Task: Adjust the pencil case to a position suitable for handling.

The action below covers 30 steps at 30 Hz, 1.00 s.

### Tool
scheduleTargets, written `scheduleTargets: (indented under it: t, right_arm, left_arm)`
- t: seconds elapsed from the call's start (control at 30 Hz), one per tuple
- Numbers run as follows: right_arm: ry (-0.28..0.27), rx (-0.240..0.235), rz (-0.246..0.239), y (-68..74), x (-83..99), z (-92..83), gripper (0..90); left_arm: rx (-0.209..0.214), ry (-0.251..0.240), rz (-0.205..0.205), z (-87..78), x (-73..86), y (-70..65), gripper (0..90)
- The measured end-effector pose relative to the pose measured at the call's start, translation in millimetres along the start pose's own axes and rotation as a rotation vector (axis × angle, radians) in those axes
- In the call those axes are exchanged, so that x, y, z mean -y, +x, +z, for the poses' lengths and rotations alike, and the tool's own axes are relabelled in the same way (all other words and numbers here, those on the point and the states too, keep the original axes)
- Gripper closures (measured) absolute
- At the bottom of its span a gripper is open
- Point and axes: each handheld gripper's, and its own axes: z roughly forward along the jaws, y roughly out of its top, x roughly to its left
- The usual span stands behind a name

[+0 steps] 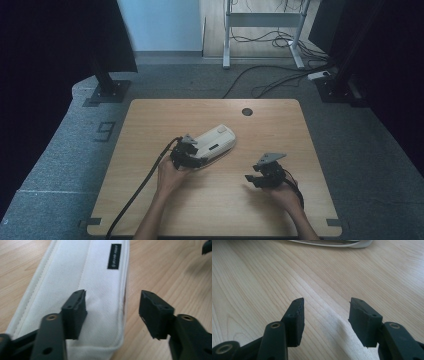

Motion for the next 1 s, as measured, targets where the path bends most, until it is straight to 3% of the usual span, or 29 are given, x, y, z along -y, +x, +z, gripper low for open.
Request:
scheduleTargets:
  t: [0.1,0.2,0.37,0.47,0.63,0.8,0.87,1.0]
  right_arm:
    - [-0.008,0.011,0.000,-1.1,2.7,-3.0,40.2]
    - [-0.019,0.023,-0.001,-2.8,5.6,-8.5,36.1]
    - [-0.042,0.037,-0.009,-3.5,8.8,-18.8,32.2]
    - [-0.047,0.046,-0.014,-2.5,11.3,-24.1,29.6]
    - [-0.065,0.065,-0.002,-2.7,19.8,-32.2,24.7]
    - [-0.087,0.071,0.040,-4.3,32.3,-39.7,13.7]
    - [-0.089,0.084,0.045,-4.2,38.6,-41.6,13.0]
    - [-0.079,0.106,0.065,-4.8,53.1,-42.2,7.5]
  left_arm:
    - [-0.007,-0.009,0.016,-7.0,3.1,-5.1,26.5]
    - [0.018,-0.025,0.006,-15.1,6.8,-7.8,21.1]
    - [0.036,-0.032,0.031,-30.6,16.2,-15.1,18.0]
    - [0.027,-0.030,0.041,-38.7,22.4,-18.9,14.4]
    - [0.030,-0.037,0.041,-53.3,38.9,-23.3,13.7]
    - [-0.009,-0.055,0.029,-63.4,59.2,-22.9,4.7]
    - [-0.022,-0.055,0.020,-66.4,68.4,-21.7,0.7]
    - [-0.033,-0.044,-0.003,-68.4,89.4,-17.9,0.0]
